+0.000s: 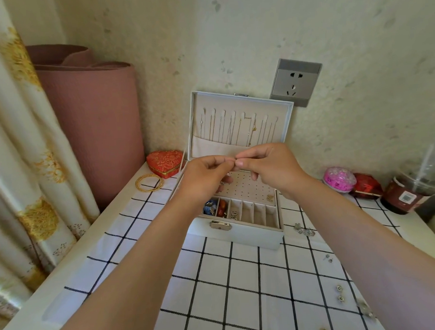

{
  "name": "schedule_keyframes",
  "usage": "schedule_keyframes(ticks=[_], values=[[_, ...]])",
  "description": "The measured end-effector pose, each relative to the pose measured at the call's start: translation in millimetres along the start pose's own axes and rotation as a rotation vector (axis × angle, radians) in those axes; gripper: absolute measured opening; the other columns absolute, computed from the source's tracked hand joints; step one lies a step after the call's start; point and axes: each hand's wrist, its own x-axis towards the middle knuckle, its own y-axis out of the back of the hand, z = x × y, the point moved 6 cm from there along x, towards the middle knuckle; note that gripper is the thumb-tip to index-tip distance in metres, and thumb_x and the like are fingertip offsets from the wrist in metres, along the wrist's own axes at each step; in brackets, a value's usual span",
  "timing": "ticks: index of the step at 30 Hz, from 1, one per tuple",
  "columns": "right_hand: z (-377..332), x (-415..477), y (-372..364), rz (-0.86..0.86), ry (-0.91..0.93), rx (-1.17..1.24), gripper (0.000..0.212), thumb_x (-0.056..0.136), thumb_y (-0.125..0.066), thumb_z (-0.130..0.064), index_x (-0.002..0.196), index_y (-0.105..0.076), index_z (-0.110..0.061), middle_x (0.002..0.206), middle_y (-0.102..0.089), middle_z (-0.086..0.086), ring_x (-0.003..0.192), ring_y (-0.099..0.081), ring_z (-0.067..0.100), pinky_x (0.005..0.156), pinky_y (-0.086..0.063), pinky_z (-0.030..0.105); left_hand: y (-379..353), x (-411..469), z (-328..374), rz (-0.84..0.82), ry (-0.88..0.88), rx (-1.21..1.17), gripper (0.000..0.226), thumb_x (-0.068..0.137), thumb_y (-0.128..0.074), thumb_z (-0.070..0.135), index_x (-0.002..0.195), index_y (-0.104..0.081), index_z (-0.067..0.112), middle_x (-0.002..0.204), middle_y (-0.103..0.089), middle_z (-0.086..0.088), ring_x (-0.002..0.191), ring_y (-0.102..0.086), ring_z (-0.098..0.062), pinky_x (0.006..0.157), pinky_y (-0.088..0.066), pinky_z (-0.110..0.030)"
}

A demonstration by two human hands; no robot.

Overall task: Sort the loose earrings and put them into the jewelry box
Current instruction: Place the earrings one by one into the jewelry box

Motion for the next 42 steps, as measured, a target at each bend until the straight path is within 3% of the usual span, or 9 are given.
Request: schedule_keyframes(ticks=[2, 4, 6, 9, 16, 22, 28, 37, 42], values=[[6.6, 0.4, 1.3, 0.006, 0.002, -0.071, 0.008, 0.084, -0.078, -0.013, 0.087, -0.079, -0.020, 0.070, -0.074, -0.006, 0.047, -0.053, 0.007, 0.048, -0.044, 0.014, 0.2, 2.7, -0.9, -0.017, -0.072, 0.160, 0.012, 0.092, -0.066, 0.026, 0.100, -0.076, 0.025, 0.088, -0.075, 0.009, 0.080, -0.068, -0.004, 0.074, -0.054, -0.023], [13.5, 0.9, -0.2, -0.006, 0.028, -0.213, 0.005, 0.085, -0.078, -0.015, 0.089, -0.079, -0.018, 0.079, -0.075, -0.007, 0.048, -0.057, -0.002, 0.055, -0.048, 0.012, 1.7, 4.9, -2.2, -0.015, -0.166, 0.518, 0.016, 0.092, -0.065, 0.031, 0.106, -0.073, 0.032, 0.100, -0.072, 0.013, 0.095, -0.064, -0.004, 0.085, -0.050, -0.024], [19.7, 1.2, -4.3, -0.022, 0.057, -0.368, 0.005, 0.085, -0.078, -0.018, 0.088, -0.079, -0.023, 0.082, -0.073, -0.013, 0.065, -0.062, -0.008, 0.066, -0.047, 0.010, 3.8, 4.5, -2.9, 0.011, -0.269, 0.842, 0.021, 0.093, -0.061, 0.036, 0.113, -0.070, 0.035, 0.116, -0.066, 0.013, 0.114, -0.052, -0.009, 0.094, -0.040, -0.025], [23.6, 0.0, -11.6, -0.037, 0.085, -0.521, 0.008, 0.085, -0.077, -0.022, 0.082, -0.078, -0.030, 0.079, -0.070, -0.020, 0.082, -0.064, -0.005, 0.075, -0.048, 0.015, 0.9, 3.6, -10.3, -0.056, -0.336, 1.044, 0.031, 0.095, -0.054, 0.041, 0.124, -0.063, 0.037, 0.128, -0.058, 0.009, 0.123, -0.041, -0.015, 0.103, -0.029, -0.033], [15.7, -4.9, -23.2, -0.016, 0.242, -0.778, 0.006, 0.087, -0.072, -0.025, 0.085, -0.073, -0.030, 0.089, -0.063, -0.014, 0.083, -0.058, 0.006, 0.069, -0.049, 0.029, -1.0, 3.9, -16.3, -0.086, -0.369, 1.041, 0.037, 0.096, -0.048, 0.048, 0.129, -0.061, 0.035, 0.127, -0.054, 0.007, 0.123, -0.040, -0.016, 0.103, -0.031, -0.033], [13.5, -4.5, -21.5, -0.053, 0.285, -0.866, 0.009, 0.087, -0.070, -0.026, 0.082, -0.071, -0.033, 0.089, -0.062, -0.015, 0.082, -0.056, 0.005, 0.061, -0.041, 0.021, -0.6, 5.8, -17.9, -0.094, -0.355, 1.031, 0.038, 0.095, -0.050, 0.048, 0.129, -0.061, 0.034, 0.129, -0.052, 0.007, 0.124, -0.039, -0.015, 0.104, -0.031, -0.032], [15.0, -4.2, -22.8, -0.199, 0.224, -0.740, 0.013, 0.088, -0.066, -0.022, 0.083, -0.074, -0.032, 0.088, -0.064, -0.019, 0.087, -0.062, 0.004, 0.079, -0.054, 0.032, 0.4, 6.7, -19.0, -0.115, -0.344, 1.021, 0.038, 0.095, -0.049, 0.046, 0.129, -0.061, 0.034, 0.128, -0.052, 0.007, 0.125, -0.039, -0.015, 0.107, -0.032, -0.035], [9.5, -6.3, -6.3, -0.176, 0.177, -0.656, 0.020, 0.093, -0.061, -0.018, 0.103, -0.076, -0.028, 0.098, -0.063, -0.018, 0.096, -0.059, 0.003, 0.089, -0.047, 0.025, 0.7, 9.4, -14.8, -0.159, -0.237, 0.978, 0.040, 0.094, -0.049, 0.044, 0.132, -0.057, 0.035, 0.132, -0.052, 0.004, 0.130, -0.037, -0.018, 0.110, -0.033, -0.039], [1.0, -21.0, 34.4, -0.055, 0.142, -0.576, 0.019, 0.094, -0.062, -0.020, 0.104, -0.075, -0.030, 0.097, -0.064, -0.020, 0.088, -0.055, -0.006, 0.079, -0.036, 0.004, -18.9, -0.1, 11.6, -0.124, -0.331, 0.950, 0.038, 0.093, -0.052, 0.041, 0.130, -0.059, 0.034, 0.133, -0.053, 0.005, 0.127, -0.039, -0.017, 0.106, -0.034, -0.036]])
